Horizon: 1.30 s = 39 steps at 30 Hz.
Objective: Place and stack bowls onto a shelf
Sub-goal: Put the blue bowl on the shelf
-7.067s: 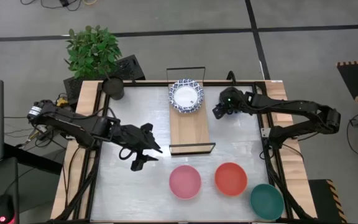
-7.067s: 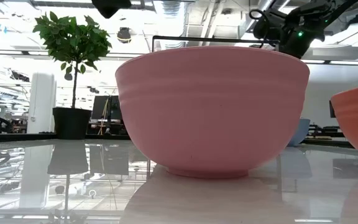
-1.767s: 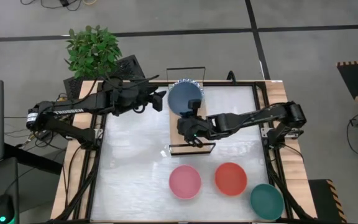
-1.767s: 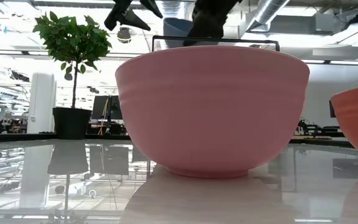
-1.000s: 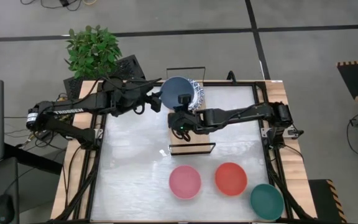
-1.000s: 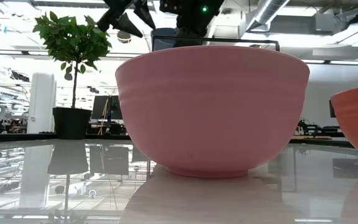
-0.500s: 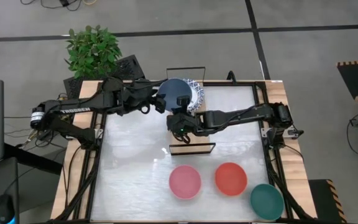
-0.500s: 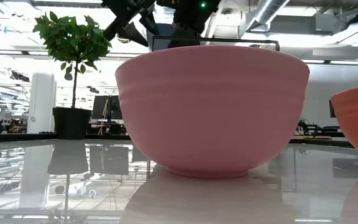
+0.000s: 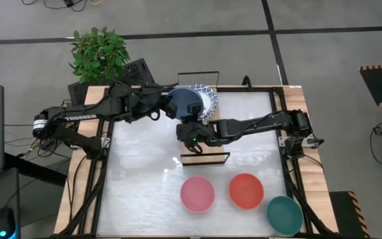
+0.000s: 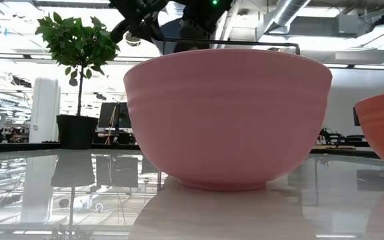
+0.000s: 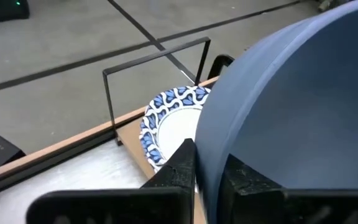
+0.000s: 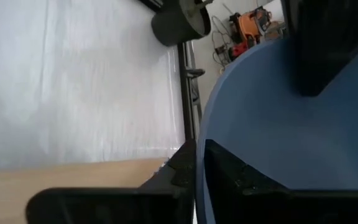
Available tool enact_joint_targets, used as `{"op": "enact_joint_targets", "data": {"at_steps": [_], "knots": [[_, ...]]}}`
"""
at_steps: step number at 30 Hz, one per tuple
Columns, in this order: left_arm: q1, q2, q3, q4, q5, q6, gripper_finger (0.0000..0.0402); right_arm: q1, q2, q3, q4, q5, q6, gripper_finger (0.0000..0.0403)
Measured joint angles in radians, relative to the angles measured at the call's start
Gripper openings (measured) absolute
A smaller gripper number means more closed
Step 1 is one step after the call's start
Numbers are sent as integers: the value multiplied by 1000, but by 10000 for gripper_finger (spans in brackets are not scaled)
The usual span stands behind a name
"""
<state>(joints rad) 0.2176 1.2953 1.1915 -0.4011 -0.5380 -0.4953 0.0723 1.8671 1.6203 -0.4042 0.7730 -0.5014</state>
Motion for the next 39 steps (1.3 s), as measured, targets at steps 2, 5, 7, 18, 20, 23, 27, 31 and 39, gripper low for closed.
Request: {"op": "enact_joint_targets", "data": {"at_steps": [2, 5, 7, 18, 20, 23, 27, 31, 39], "knots": [[1, 0, 0, 0, -1, 7, 3, 0, 0, 0, 11, -1, 3, 64], [0, 0, 0, -7, -26, 23, 1, 2, 0, 0, 11, 1, 16, 94], [1, 0, 0, -10, -42, 33, 0, 6, 0, 0, 11, 5, 33, 122], [33, -2, -1, -73, -37, 48, 1, 93, -48, -1, -34, 44, 34, 240], [52, -2, -1, -108, -8, 45, 1, 125, -67, 0, -41, 71, 34, 239], [83, -2, -1, -156, 108, 33, 1, 178, -130, -2, -119, 121, 57, 235], [121, -2, -1, -199, 357, 31, 0, 220, -214, 0, -199, 154, 130, 231], [114, -2, -2, -235, 402, 10, 0, 220, -287, -1, -257, 153, 216, 230], [90, 5, -2, -240, 419, -43, 0, 191, -384, 0, -337, 150, 268, 230]]}}
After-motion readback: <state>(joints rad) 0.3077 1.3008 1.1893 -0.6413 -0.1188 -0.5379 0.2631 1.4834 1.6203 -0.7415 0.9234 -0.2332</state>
